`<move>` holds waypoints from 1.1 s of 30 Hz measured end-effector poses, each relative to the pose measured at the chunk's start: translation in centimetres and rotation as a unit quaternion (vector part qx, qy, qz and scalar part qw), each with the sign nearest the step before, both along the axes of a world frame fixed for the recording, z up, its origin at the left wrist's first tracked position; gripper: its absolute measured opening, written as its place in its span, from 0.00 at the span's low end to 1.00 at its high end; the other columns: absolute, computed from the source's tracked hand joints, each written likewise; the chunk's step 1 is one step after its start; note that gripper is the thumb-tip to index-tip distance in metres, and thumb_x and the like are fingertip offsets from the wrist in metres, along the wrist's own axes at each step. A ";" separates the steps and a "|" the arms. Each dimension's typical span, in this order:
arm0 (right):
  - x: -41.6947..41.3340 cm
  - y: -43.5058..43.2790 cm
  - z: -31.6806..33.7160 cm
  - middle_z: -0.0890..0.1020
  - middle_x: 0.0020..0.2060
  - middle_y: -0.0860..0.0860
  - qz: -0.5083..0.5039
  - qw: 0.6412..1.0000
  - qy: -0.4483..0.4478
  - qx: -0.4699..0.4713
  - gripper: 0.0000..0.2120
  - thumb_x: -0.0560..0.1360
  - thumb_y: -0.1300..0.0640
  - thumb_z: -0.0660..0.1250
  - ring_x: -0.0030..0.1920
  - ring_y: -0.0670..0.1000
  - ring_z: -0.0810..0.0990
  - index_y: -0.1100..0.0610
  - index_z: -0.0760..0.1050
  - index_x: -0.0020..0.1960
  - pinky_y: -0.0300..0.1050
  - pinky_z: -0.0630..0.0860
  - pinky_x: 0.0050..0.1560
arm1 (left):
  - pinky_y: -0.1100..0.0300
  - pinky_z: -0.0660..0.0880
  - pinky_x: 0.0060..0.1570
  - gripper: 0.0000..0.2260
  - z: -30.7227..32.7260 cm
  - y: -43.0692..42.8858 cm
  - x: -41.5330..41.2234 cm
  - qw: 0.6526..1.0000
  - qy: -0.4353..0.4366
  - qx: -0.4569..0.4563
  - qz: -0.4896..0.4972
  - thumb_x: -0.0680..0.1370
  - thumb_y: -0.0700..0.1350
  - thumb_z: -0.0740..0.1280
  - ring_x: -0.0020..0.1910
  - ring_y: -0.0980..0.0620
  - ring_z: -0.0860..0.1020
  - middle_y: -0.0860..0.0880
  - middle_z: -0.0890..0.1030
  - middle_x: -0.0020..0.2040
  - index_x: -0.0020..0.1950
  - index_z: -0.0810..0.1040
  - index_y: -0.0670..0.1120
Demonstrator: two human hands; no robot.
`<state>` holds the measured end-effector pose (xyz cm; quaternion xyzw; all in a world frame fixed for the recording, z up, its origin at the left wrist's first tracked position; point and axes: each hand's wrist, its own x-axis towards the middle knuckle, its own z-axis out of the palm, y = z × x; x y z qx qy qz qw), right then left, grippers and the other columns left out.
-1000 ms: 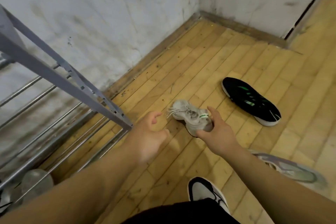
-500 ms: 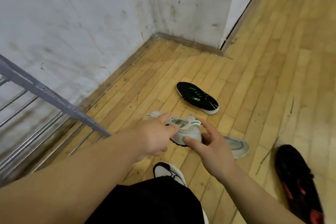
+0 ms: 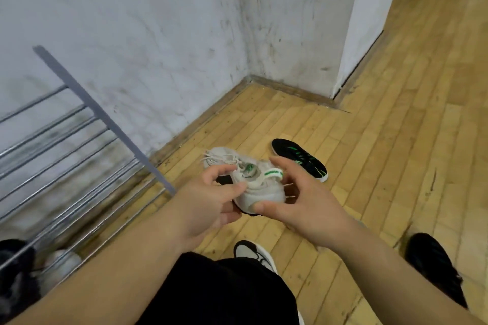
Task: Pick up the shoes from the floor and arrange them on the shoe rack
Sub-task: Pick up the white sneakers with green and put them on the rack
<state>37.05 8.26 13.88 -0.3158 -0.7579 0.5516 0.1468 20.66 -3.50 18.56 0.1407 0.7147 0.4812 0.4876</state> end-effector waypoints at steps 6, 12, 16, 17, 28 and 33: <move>-7.7 -5.8 10.5 0.77 0.60 0.31 0.206 0.974 0.034 0.086 0.36 0.65 0.32 0.77 0.51 0.33 0.80 0.33 0.68 0.70 0.30 0.75 0.46 | 0.50 0.82 0.51 0.13 7.4 -11.5 -2.2 0.980 0.005 0.099 0.173 0.80 0.43 0.69 0.46 0.44 0.86 0.45 0.88 0.52 0.64 0.79 0.51; -15.6 -19.6 17.5 0.81 0.57 0.36 0.389 0.911 0.073 0.117 0.31 0.66 0.31 0.75 0.52 0.37 0.80 0.36 0.73 0.67 0.38 0.76 0.52 | 0.56 0.80 0.38 0.22 12.2 -28.8 -2.3 0.927 0.109 0.145 0.328 0.70 0.51 0.71 0.38 0.48 0.81 0.45 0.83 0.43 0.64 0.80 0.51; -20.0 -32.6 18.5 0.80 0.55 0.37 0.539 0.826 0.046 0.156 0.33 0.64 0.33 0.77 0.52 0.40 0.81 0.39 0.72 0.65 0.44 0.80 0.54 | 0.58 0.81 0.39 0.17 10.9 -41.0 0.4 0.857 0.141 0.146 0.473 0.74 0.49 0.70 0.39 0.50 0.83 0.47 0.85 0.46 0.64 0.80 0.53; -20.5 -36.1 18.2 0.79 0.57 0.37 0.577 0.798 0.033 0.170 0.38 0.64 0.33 0.77 0.53 0.42 0.81 0.41 0.70 0.70 0.45 0.80 0.53 | 0.58 0.81 0.40 0.16 9.9 -43.9 1.4 0.836 0.136 0.143 0.512 0.75 0.48 0.70 0.39 0.51 0.83 0.48 0.86 0.46 0.64 0.80 0.53; -16.8 -63.0 3.7 0.76 0.68 0.46 0.789 0.564 -0.102 0.223 0.38 0.71 0.47 0.79 0.52 0.47 0.75 0.44 0.67 0.77 0.35 0.72 0.39 | 0.54 0.77 0.47 0.17 -5.9 -64.8 14.4 0.667 0.024 0.036 0.744 0.81 0.46 0.70 0.48 0.46 0.83 0.47 0.87 0.53 0.69 0.76 0.57; -16.6 -64.4 -2.7 0.75 0.70 0.53 0.794 0.507 -0.194 0.273 0.41 0.72 0.53 0.78 0.59 0.53 0.79 0.46 0.63 0.80 0.43 0.79 0.55 | 0.50 0.80 0.57 0.21 -13.3 -66.9 20.0 0.647 -0.002 -0.069 0.760 0.82 0.49 0.69 0.57 0.46 0.83 0.50 0.84 0.59 0.75 0.72 0.58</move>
